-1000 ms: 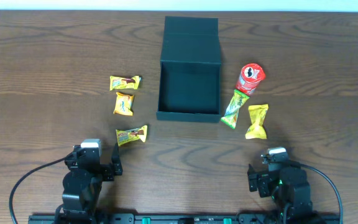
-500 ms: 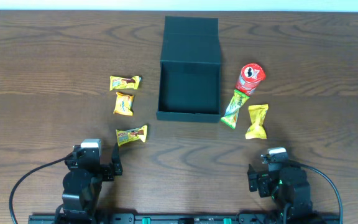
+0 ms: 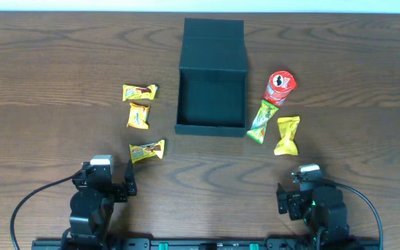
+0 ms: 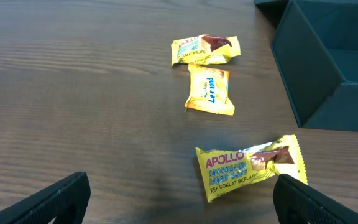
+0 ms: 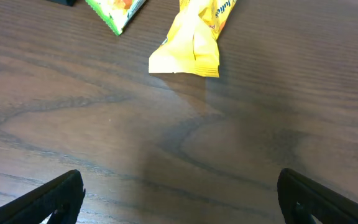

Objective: Pack container

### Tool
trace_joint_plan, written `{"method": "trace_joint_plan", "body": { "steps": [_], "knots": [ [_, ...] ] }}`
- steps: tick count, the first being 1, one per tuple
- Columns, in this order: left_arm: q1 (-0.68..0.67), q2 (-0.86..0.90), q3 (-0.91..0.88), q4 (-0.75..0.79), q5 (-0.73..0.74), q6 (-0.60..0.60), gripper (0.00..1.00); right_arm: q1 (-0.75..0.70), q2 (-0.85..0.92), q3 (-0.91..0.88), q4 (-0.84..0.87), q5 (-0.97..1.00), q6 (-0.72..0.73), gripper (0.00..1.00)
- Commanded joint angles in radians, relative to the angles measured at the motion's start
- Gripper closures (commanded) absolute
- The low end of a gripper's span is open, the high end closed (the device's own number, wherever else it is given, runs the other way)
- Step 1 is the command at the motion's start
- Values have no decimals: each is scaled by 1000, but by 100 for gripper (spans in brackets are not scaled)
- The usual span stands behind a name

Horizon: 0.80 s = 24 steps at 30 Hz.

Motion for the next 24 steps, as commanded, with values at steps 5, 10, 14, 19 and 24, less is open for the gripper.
{"method": "trace_joint_plan", "body": {
  "steps": [5, 10, 14, 19, 24],
  "knots": [
    [2, -6, -15, 1, -3, 18, 5, -2, -1, 5, -15, 21, -23, 1],
    [2, -6, -15, 1, -3, 18, 5, -2, -1, 5, 50, 9, -14, 1],
    [2, -6, -15, 1, -3, 18, 5, -2, -1, 5, 202, -92, 34, 1],
    [2, -6, -15, 1, -3, 18, 5, -2, -1, 5, 473, -329, 380, 1],
    [2, -6, -15, 1, -3, 18, 5, -2, -1, 5, 515, -418, 587, 1]
  ]
}}
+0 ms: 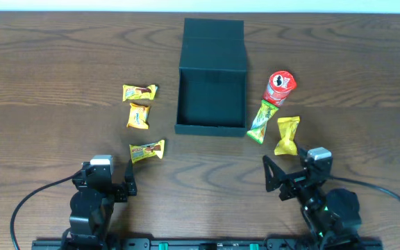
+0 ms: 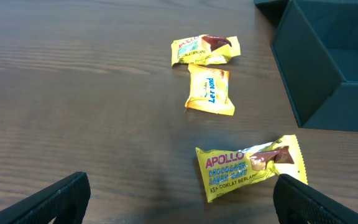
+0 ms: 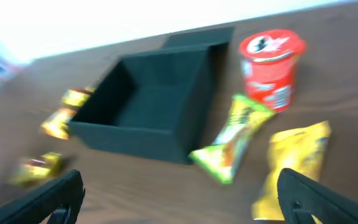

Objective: Pack container
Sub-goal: 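Reach the right gripper to the red can and grasp it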

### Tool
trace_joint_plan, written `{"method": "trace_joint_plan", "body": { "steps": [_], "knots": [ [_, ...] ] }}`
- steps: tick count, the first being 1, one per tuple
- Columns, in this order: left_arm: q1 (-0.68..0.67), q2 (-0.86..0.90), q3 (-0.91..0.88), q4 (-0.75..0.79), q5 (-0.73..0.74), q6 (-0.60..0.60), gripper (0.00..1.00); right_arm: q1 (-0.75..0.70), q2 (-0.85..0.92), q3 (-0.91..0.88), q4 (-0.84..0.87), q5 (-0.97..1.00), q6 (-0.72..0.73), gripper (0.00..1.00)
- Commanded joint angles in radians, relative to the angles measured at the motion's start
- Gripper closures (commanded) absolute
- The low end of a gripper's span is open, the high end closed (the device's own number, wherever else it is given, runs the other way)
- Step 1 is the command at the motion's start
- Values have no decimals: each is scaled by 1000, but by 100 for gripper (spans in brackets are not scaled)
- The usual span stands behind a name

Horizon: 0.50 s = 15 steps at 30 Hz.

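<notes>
A dark open box [image 1: 211, 97] stands mid-table, its lid folded back. To its left lie three yellow snack packets: the nearest one, an Apollo bar [image 2: 249, 167], then a Lemonia packet [image 2: 210, 91] and another Apollo bar [image 2: 204, 50]. On the box's right are a red can [image 3: 271, 59], a green packet [image 3: 234, 137] and a yellow pouch [image 3: 297, 162]. My left gripper [image 2: 179, 199] is open near the front edge, just short of the closest Apollo bar. My right gripper [image 3: 179, 196] is open and empty, raised and facing the box; its view is blurred.
Dark wood table [image 1: 47, 62] all round. The box's near wall [image 1: 210, 128] stands between the two groups of snacks. Cables trail from both arm bases at the front edge.
My right arm has risen and turned from looking down at the yellow pouch to facing the box, can and packets. The left arm and all the items are where they were.
</notes>
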Motion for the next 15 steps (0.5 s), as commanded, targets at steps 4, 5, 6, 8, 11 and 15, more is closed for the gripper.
{"method": "trace_joint_plan", "body": {
  "steps": [4, 5, 6, 8, 11, 15],
  "knots": [
    [2, -6, -15, 1, -3, 18, 5, -2, -2, 5, 80, -94, 480, 1],
    [2, -6, -15, 1, -3, 18, 5, -2, -2, 5, 97, -93, 529, 1],
    [2, -6, -15, 1, -3, 18, 5, -2, -2, 5, 123, -84, 568, 1],
    [2, -6, -15, 1, -3, 18, 5, -5, -2, 5, 204, -53, 585, 1],
    [2, -6, -15, 1, -3, 18, 5, -14, 2, 5, 290, 20, 580, 1],
    [2, -6, -15, 1, -3, 18, 5, -92, 78, 6, 333, 61, 500, 1]
  ]
}}
